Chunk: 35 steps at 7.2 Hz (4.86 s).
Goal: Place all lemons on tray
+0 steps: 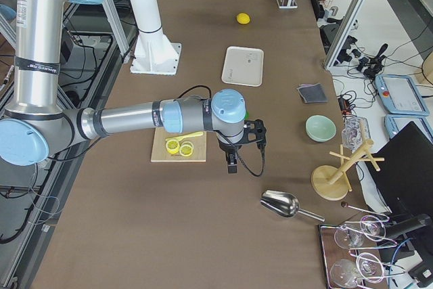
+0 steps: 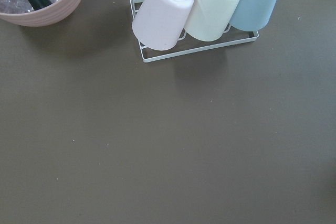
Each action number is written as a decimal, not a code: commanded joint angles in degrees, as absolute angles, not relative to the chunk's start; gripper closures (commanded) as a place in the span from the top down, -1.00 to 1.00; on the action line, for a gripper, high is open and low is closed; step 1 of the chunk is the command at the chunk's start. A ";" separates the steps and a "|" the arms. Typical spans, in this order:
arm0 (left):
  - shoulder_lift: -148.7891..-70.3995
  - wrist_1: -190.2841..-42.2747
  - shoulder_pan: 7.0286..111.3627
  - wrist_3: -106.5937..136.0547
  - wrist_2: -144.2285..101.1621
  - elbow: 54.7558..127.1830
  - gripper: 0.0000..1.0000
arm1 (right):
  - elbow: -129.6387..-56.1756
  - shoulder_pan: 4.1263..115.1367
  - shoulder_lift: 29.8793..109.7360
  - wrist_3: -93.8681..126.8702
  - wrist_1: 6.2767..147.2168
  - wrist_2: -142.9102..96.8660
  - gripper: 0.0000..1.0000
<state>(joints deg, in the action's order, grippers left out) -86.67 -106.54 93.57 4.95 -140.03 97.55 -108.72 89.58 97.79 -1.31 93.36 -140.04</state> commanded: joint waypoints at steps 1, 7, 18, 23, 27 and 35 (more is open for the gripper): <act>-88.59 -107.49 91.25 5.01 -139.84 96.51 0.95 | -108.54 85.28 95.98 -1.32 92.12 -140.63 1.00; -90.09 -119.51 82.37 27.11 -138.61 96.06 0.95 | -107.93 64.12 85.46 26.15 76.73 -128.81 1.00; -91.23 -126.04 76.64 36.03 -133.59 95.36 0.95 | -94.31 45.70 79.72 40.96 62.23 -116.72 -0.99; -97.10 -126.21 66.05 45.48 -126.35 94.92 0.95 | -96.84 48.68 77.70 42.09 62.84 -121.62 -1.00; -101.78 -128.04 53.54 52.38 -117.86 94.84 0.95 | -98.08 49.40 73.22 49.80 62.93 -122.96 -1.00; -98.53 -130.51 44.65 53.61 -106.52 95.10 0.95 | -98.44 46.59 65.48 61.87 63.02 -122.43 -1.00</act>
<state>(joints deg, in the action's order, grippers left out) -98.90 -130.32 44.81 53.11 -106.97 94.87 -98.38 47.24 66.42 60.38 63.02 -122.70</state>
